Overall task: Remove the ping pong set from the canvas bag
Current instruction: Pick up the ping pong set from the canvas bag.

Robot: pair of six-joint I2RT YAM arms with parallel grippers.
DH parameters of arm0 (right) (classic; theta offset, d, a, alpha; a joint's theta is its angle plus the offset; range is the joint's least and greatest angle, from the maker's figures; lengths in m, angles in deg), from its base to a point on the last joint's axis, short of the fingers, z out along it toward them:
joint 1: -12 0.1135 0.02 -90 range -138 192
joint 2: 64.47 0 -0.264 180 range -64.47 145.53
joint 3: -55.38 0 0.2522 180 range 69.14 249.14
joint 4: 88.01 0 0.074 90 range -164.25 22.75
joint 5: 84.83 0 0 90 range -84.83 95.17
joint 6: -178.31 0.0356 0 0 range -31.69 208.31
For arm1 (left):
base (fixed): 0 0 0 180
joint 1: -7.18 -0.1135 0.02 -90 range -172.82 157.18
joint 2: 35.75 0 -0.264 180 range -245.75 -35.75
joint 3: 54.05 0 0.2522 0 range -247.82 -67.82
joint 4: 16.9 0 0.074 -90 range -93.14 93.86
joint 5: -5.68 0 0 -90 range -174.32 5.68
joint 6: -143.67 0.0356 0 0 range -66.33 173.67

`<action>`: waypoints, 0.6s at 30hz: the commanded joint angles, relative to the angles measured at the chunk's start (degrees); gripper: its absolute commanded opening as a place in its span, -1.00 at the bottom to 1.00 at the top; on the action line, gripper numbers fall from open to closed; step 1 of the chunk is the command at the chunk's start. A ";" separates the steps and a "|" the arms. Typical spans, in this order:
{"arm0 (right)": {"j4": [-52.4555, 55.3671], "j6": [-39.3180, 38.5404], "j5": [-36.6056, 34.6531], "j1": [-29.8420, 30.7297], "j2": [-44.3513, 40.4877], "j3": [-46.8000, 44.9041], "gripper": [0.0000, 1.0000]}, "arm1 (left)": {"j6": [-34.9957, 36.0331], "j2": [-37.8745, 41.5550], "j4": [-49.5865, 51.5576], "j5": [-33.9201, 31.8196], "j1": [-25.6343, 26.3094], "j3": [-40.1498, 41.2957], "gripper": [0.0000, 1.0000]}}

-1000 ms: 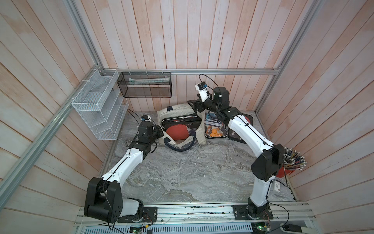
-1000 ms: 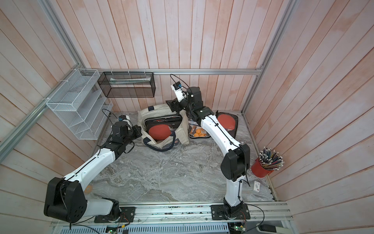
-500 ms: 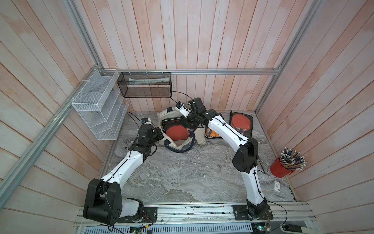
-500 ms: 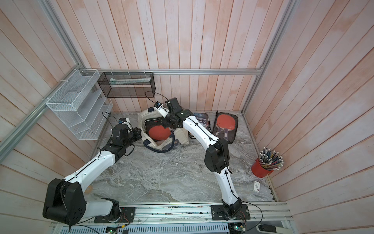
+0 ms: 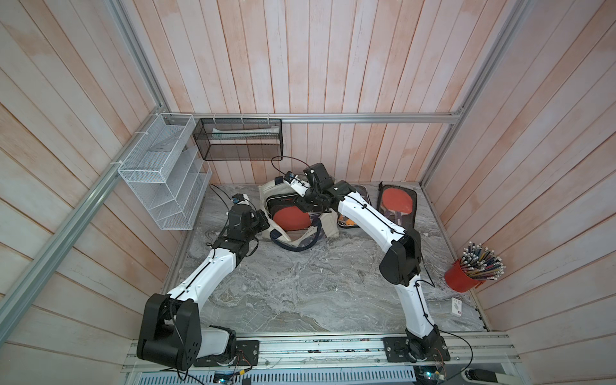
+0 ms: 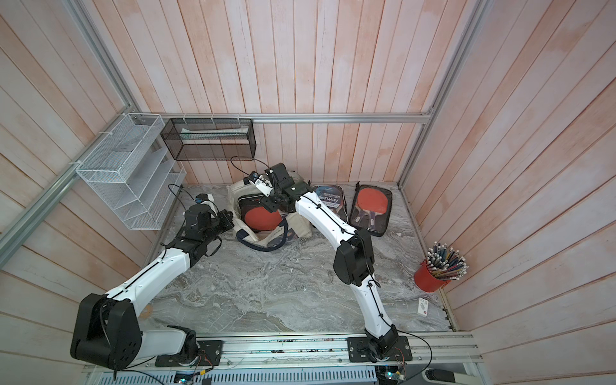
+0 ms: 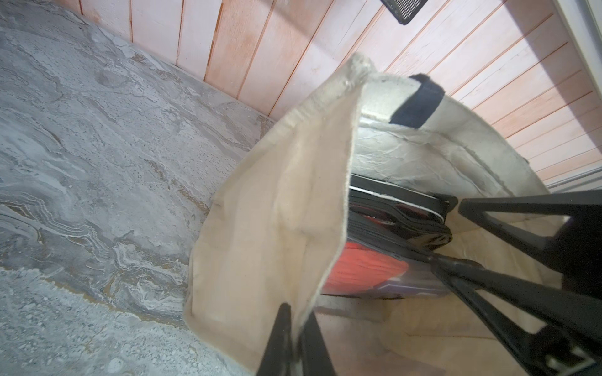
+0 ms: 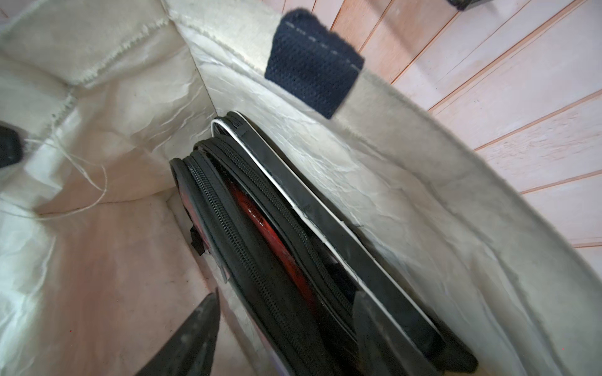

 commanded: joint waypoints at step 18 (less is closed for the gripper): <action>0.51 -1.71 -5.41 0.54 5.28 0.33 -0.11 | 1.06 -0.17 1.91 1.34 -0.21 -1.27 -1.00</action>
